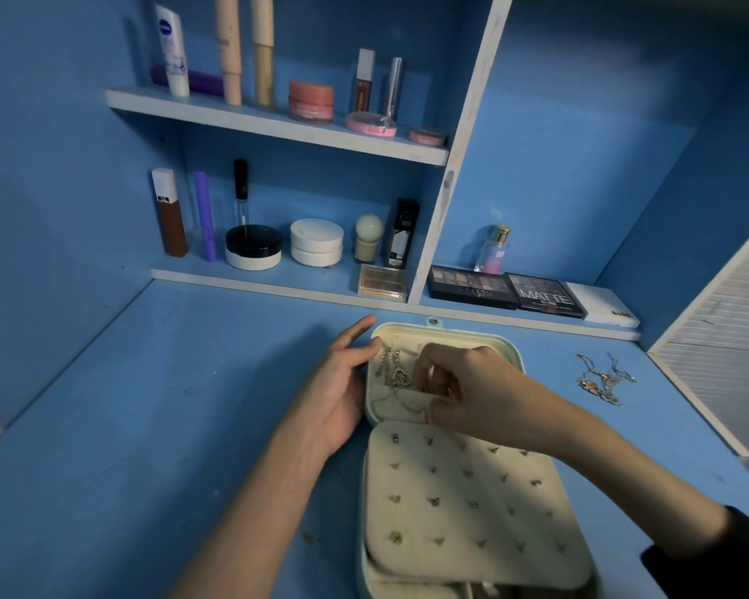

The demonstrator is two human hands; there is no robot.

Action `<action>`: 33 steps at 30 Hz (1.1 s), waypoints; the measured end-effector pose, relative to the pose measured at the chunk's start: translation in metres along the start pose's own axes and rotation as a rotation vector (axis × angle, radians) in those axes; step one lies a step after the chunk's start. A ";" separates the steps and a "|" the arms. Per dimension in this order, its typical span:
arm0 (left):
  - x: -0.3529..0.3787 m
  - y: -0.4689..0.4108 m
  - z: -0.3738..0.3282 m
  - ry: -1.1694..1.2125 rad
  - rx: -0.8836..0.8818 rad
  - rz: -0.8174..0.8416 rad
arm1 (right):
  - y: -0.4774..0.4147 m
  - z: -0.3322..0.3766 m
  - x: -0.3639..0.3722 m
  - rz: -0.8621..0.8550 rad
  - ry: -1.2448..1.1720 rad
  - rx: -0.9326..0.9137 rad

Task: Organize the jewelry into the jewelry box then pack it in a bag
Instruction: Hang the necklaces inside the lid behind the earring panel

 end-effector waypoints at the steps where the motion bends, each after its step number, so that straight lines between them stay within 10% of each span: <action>1: 0.000 0.000 0.000 0.004 0.001 -0.001 | 0.001 0.001 -0.001 0.011 0.012 -0.046; 33: -0.001 0.002 0.001 0.001 -0.009 -0.005 | 0.002 0.013 0.012 -0.115 0.542 -0.657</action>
Point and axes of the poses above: each hand's wrist, its own y-axis away from the middle knuckle, its own x-axis out of the palm, z = x × y, the point moved 6 cm from there along -y, towards the middle knuckle, and after that the axes turned 12 degrees about y, right-handed, at the moved point
